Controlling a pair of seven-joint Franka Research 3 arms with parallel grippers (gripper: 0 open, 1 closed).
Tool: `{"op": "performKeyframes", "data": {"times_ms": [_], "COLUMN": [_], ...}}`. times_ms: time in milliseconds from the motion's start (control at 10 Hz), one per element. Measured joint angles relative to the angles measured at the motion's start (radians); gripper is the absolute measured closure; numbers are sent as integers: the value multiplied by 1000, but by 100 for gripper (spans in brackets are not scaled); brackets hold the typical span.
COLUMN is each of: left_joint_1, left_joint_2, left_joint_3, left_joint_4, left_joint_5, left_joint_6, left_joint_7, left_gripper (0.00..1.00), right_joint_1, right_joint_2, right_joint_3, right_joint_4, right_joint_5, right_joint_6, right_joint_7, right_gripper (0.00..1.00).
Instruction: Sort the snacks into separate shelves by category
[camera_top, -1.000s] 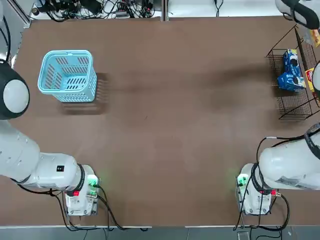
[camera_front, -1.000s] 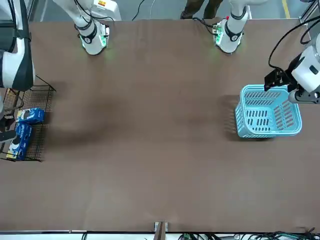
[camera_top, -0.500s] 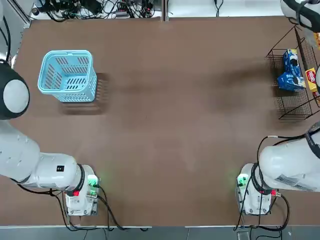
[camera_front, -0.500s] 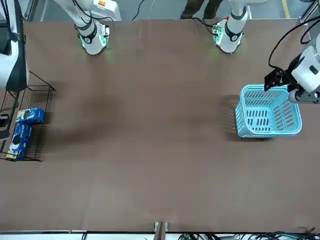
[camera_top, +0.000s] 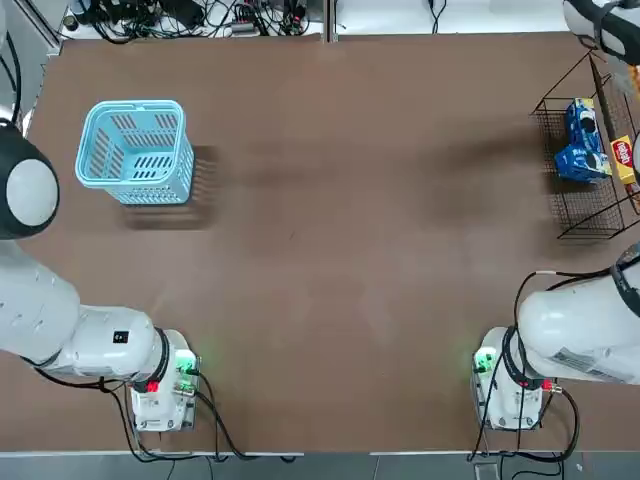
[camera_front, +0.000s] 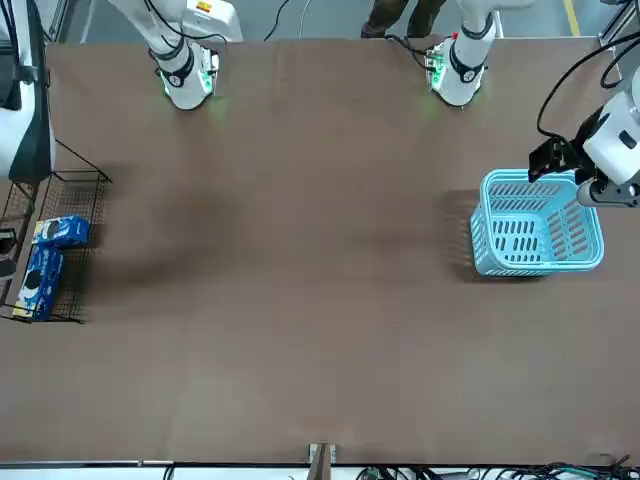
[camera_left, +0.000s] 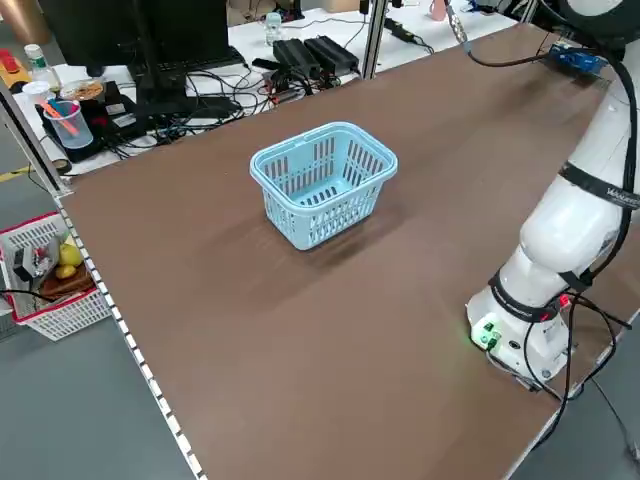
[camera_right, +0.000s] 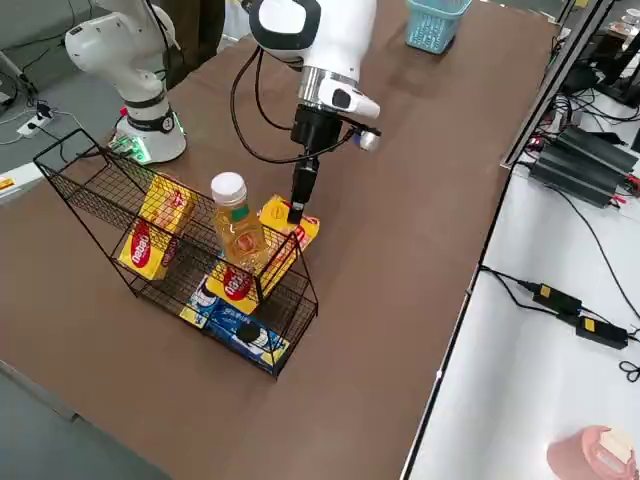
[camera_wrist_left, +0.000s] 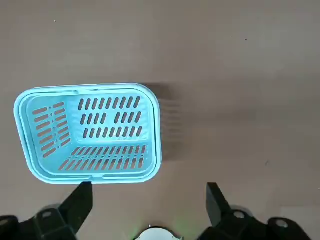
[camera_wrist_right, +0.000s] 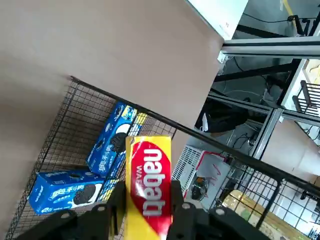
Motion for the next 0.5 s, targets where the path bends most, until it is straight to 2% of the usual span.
{"op": "performKeyframes", "data": {"times_ms": [200,300,400,500], "left_joint_1": [0,0,0,0], "left_joint_2": [0,0,0,0], "left_joint_3": [0,0,0,0], "left_joint_4": [0,0,0,0], "left_joint_5": [0,0,0,0], "left_joint_6": [0,0,0,0], "left_joint_7": [0,0,0,0], "left_gripper": [0,0,0,0], "right_joint_1": [-2,-2,-3,-3], "right_joint_2": [0,0,0,0], "right_joint_3": [0,0,0,0], "right_joint_4": [0,0,0,0], "right_joint_5": [-2,-2,-2,-2], "right_joint_6": [6,10,11,11], "right_joint_7": [0,0,-2,-2], "right_gripper": [42,39,27,26]}}
